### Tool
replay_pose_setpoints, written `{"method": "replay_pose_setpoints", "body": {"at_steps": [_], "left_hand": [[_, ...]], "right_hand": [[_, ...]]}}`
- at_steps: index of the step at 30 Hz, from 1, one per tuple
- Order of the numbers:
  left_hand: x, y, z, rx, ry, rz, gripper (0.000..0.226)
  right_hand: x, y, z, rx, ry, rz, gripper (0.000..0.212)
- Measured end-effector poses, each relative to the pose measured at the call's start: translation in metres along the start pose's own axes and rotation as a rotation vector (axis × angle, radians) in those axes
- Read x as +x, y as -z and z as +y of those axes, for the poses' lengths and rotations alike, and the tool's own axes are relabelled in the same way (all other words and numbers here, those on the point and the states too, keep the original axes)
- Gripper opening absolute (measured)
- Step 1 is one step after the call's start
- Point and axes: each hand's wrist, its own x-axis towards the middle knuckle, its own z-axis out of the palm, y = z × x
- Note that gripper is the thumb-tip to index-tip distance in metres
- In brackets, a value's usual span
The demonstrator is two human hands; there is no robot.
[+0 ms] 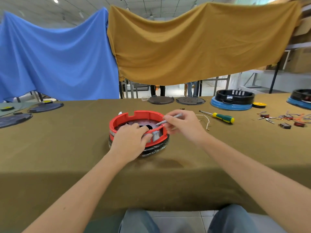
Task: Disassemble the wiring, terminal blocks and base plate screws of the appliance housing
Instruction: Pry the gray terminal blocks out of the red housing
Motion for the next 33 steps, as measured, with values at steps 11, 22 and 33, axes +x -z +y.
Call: {"method": "replay_pose_setpoints", "body": {"at_steps": [11, 22, 33], "left_hand": [[0.039, 0.017, -0.011, -0.361, 0.148, -0.476, 0.038], [0.039, 0.011, -0.011, -0.381, 0.164, -0.526, 0.036], [0.041, 0.010, -0.012, -0.400, 0.172, -0.552, 0.037]], "right_hand": [[-0.035, -0.033, 0.041, -0.086, -0.132, 0.067, 0.017], [-0.045, -0.065, 0.046, -0.393, -0.010, 0.105, 0.019], [-0.060, -0.090, 0.041, -0.522, 0.056, 0.121, 0.018]]}}
